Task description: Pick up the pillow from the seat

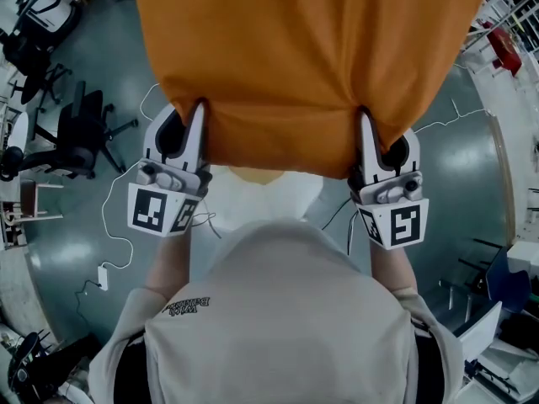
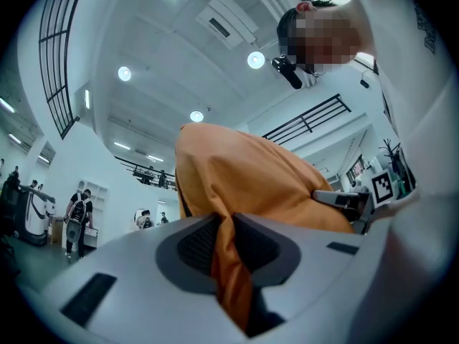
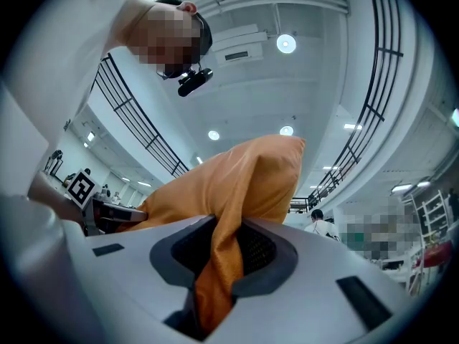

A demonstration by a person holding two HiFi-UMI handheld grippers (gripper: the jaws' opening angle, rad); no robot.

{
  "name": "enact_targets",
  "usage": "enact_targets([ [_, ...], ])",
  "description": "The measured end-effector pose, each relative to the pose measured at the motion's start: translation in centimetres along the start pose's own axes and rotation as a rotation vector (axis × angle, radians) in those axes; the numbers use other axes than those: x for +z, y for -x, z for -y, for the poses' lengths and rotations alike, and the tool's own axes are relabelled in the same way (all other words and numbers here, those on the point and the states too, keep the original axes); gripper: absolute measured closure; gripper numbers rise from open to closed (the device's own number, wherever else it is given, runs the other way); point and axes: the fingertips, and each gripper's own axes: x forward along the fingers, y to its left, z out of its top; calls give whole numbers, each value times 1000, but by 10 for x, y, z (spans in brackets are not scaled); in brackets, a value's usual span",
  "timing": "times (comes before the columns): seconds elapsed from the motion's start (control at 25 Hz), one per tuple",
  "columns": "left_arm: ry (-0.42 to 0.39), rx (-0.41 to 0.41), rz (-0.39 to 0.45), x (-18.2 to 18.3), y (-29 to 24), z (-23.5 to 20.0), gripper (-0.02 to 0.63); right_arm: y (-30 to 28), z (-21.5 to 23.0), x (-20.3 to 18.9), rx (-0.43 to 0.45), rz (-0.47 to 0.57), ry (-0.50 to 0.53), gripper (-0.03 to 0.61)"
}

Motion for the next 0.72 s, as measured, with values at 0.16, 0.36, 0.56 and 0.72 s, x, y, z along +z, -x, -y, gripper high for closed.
enact_targets([
  [0.16, 3, -1, 1, 2, 1, -7, 563, -6, -4, 1, 1, 3, 3, 492],
  [0.36, 14, 11, 9, 5, 8, -10, 563, -8, -10, 4, 10, 8, 7, 489],
  [0.56, 12, 19, 9, 6, 9, -9, 563, -7, -9, 6, 10, 12, 8, 488],
  [0.72, 9, 17, 14, 7, 12, -7, 563, -3, -11, 6, 5, 15, 4, 482],
])
